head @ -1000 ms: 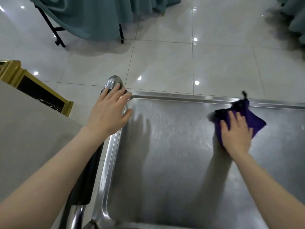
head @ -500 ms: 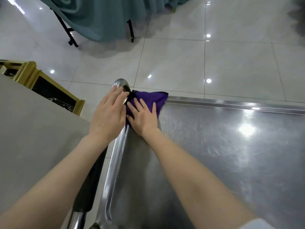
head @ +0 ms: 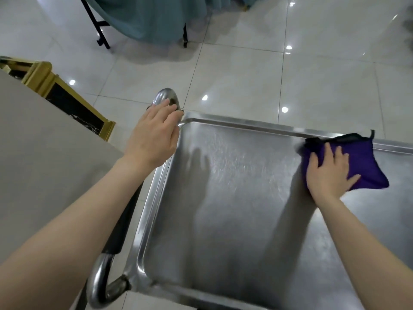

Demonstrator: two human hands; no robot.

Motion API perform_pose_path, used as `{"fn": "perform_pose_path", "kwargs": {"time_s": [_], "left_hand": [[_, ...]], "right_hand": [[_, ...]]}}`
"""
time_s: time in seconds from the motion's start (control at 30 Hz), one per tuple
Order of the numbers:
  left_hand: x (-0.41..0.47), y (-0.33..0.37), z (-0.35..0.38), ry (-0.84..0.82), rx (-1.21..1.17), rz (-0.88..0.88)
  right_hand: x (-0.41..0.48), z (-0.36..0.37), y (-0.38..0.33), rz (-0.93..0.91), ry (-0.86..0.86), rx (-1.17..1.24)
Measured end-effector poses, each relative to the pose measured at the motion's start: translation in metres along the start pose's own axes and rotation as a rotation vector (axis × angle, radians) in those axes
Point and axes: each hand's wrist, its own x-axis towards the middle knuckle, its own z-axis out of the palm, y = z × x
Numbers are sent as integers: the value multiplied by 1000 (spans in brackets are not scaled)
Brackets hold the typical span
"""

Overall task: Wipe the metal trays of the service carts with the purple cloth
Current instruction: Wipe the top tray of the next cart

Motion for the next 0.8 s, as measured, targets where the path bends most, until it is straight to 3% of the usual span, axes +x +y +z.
{"fn": "perform_pose_path", "kwargs": {"time_s": [0.07, 0.13, 0.33, 0.43, 0.57, 0.67, 0.8], "left_hand": [[-3, 1, -2, 18, 30, 31], [-8, 2, -4, 33, 37, 48], [-72, 13, -9, 67, -94, -89], [-115, 23, -15, 79, -129, -142], [-160, 42, -15, 46, -78, -126], [-193, 58, -10, 1, -132, -112], [-248, 86, 5, -132, -217, -112]], "right_hand": [[-16, 13, -37, -84, -41, -4], [-40, 33, -84, -294, -101, -30], [-144, 80, -190, -833, -271, -119], [-203, 83, -167, -969, -297, -120], [-256, 63, -80, -1124, -313, -131], [-263, 38, 2, -994, -255, -129], [-247, 0, 108, -438, -135, -90]]}}
